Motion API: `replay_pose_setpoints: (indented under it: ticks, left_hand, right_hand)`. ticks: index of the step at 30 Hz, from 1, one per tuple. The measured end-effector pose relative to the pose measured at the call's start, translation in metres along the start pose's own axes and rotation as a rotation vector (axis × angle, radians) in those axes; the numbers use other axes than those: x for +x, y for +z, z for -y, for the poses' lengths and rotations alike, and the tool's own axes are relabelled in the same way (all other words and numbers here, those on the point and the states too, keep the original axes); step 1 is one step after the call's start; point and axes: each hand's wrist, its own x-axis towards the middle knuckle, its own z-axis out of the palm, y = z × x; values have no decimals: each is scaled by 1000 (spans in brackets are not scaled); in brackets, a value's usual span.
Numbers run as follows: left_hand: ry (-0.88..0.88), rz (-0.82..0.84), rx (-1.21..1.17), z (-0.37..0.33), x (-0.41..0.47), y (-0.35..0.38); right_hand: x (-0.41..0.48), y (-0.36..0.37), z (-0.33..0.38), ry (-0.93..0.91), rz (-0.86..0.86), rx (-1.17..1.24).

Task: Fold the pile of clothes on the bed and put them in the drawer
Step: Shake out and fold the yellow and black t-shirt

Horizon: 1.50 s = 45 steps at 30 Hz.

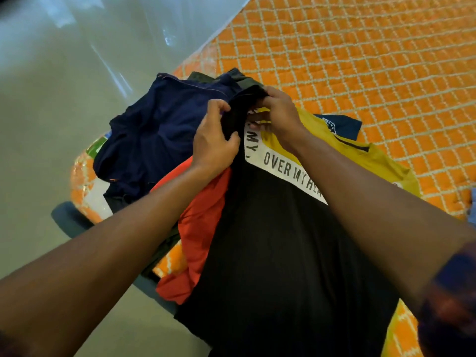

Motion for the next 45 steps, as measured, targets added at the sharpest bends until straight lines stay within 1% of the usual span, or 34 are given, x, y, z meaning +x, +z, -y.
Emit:
replay_pose_setpoints:
  ticks: [1,3,4,5,6,7,8,9,10,11,13,14,15,17,18,20,22,23,24,26,27,29,31,33,36,37,39,41,42,45]
  left_hand:
    - [105,41,48,-1,-2,1]
    - [325,58,219,-10,-9,4]
    - [391,86,263,-15,-14,8]
    - [419,149,249,-18,-18,11]
    - [433,256,198,-21,-24,17]
    - [434,369,133,-22,-30,22]
    - [412,447,76,-22,-39,28]
    - [368,466,34,-21,-46,33]
    - [319,431,11,-20,-52,37]
    - [269,362,10,-18,-57,40]
    - [192,215,106,-11,-61,39]
    - [134,177,178,-5,-63,37]
    - [63,164,239,0,-65,34]
    - [-44,192,322,7,-75,30]
    - [-53,218,351,10,-81,30]
    - [-64,281,357,10,-93,30]
    - [-123,303,293,5,-97,30]
    - [-135,299,309,3,-98,31]
    - [-113,299,390,1,-100,32]
    - [-99,336,616,-3,-103,34]
    - [-141,345,673,-4,-102,34]
    - [-234,319,680,-4,-100,32]
    - [-235,312,680,-3,-99,33]
    - [-192,327,691,-5,-101,34]
    - [-74,255,743,-6,-116,30]
    - [-31,251,722,-8,-124,28]
    - [22,294,564,-7,-140,27]
    - [13,385,411,-5,-162,26]
    - [7,421,385,-2,-175,25]
    - [-24,506,407,5,-214,14]
  right_hand:
    - [-2,-5,-1,15,-18,54]
    - [-7,-21,-6,37,-118,135]
    - [-10,-32,-12,59,-195,165]
    - [-11,-39,-17,77,-266,185]
    - [-13,-48,-23,106,-341,160]
    - [-13,-57,-31,143,-389,117]
    - [-15,-63,-38,190,-432,56]
    - [-17,-67,-43,219,-472,-2]
    - [-19,-69,-45,233,-521,-60]
    - [-20,-69,-48,218,-570,-118]
    - [-25,-65,-46,115,-681,-314]
    - [-28,-61,-44,38,-697,-427]
    - [-31,-58,-43,-47,-657,-512]
    - [-33,-47,-42,-142,-496,-683]
    - [-33,-41,-41,-129,-424,-803]
    - [-34,-29,-43,-5,-330,-942]
    - [-32,-21,-43,110,-298,-979]
    - [-31,-19,-44,130,-310,-978]
    - [-30,-17,-45,124,-329,-970]
    - [-29,-14,-46,82,-380,-922]
    - [-29,-13,-45,61,-405,-897]
    - [-30,-13,-44,32,-460,-841]
    - [-30,-16,-44,21,-537,-711]
    - [-28,-20,-46,82,-631,-459]
    - [-28,-26,-51,217,-754,143]
    - [-30,-31,-53,235,-771,315]
    - [-35,-39,-56,250,-757,495]
    - [-44,-49,-58,266,-753,589]
    - [-50,-55,-60,271,-759,617]
    - [-70,-80,-65,282,-794,650]
